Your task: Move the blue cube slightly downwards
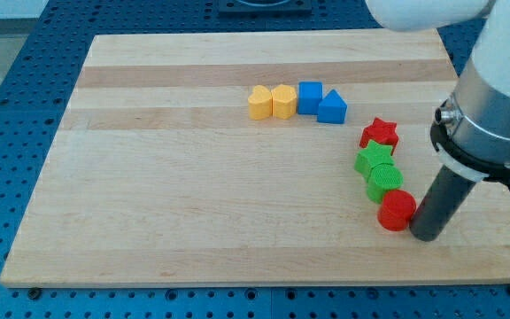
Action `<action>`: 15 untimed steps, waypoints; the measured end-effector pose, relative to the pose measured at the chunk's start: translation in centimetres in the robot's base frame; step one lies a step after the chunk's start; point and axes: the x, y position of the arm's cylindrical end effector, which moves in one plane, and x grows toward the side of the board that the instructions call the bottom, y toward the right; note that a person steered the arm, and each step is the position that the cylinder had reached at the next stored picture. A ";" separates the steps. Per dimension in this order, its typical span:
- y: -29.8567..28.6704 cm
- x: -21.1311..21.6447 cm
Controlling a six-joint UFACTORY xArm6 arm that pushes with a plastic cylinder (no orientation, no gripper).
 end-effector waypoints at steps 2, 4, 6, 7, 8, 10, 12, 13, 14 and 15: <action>1.6 0.0; 9.7 -7.0; 8.5 -23.6; 3.7 -31.4; -6.1 -36.0; -30.0 -31.8; -25.3 -31.3; -21.6 -31.3; -18.0 -31.2; -14.1 -29.9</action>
